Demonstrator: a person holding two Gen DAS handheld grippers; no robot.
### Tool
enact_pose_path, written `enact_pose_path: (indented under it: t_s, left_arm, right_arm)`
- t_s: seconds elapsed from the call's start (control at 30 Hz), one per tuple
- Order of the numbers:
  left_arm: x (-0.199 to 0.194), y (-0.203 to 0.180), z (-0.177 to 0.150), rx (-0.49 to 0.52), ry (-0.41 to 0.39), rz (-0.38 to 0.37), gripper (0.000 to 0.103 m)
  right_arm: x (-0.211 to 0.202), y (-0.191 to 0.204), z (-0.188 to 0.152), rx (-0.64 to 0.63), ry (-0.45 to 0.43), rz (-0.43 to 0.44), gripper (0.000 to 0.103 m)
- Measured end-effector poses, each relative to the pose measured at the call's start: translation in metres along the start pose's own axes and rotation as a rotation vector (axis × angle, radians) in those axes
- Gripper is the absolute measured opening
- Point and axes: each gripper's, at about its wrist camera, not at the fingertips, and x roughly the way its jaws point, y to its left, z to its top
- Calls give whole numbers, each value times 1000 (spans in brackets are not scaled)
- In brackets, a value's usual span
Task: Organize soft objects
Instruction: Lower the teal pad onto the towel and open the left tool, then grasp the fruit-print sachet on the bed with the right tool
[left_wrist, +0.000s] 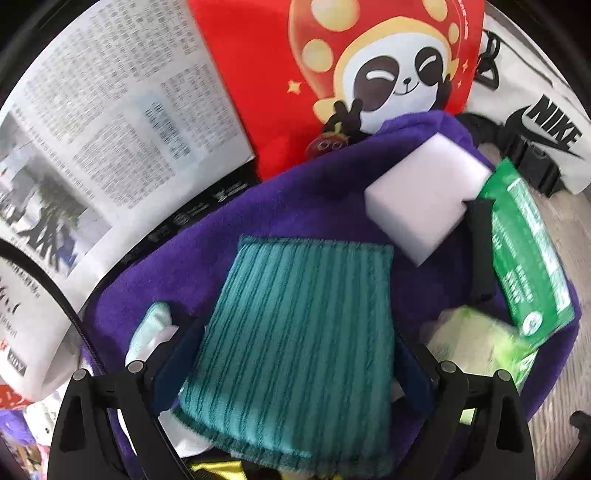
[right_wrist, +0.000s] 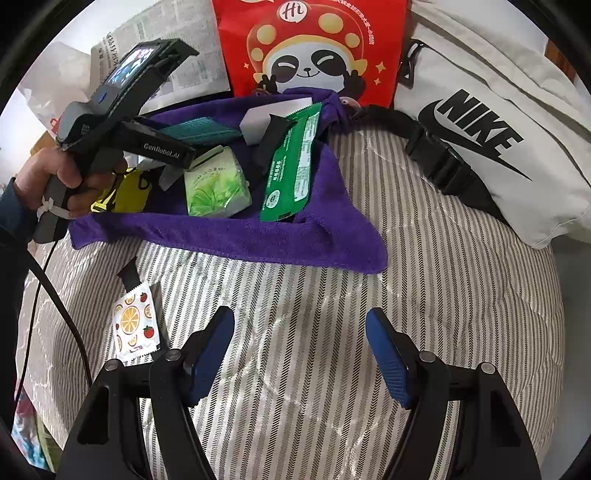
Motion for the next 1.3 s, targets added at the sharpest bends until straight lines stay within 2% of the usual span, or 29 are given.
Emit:
enact_pose_path:
  t_s: [0.37,0.57,0.7,0.83,0.97,1.13,1.23,1.3]
  left_arm:
    - [-39,10,-48,-3,19,82,95]
    - [-69,22,-83,-33,21,112,95]
    - [-94,37,-116,-87,3,119,95]
    - [-121,55,-160,-181,-22,74,95]
    - [-133,68,-194,-275,-45,17,95]
    - [-138,72,-241,-400,-59,-54,95]
    - [-132,72,-256,-439,-71,-83,95]
    - [-133,71,-273,-465,-84,-102,95]
  right_arm:
    - [-13,25,-13,-31,-3,34,73]
    - [-18,46,-25,-62,2,64,73]
    - [-11,58,-31,-69,9,116,73]
    - [3,71,-34,-56,44,145,73]
    - [12,94,-35,-76,31,177,73]
    - [33,128,-37,-164,40,101,73]
    - [38,146,-42,-232,4,29,78]
    - [37,153,-45,-255,-27,14,78]
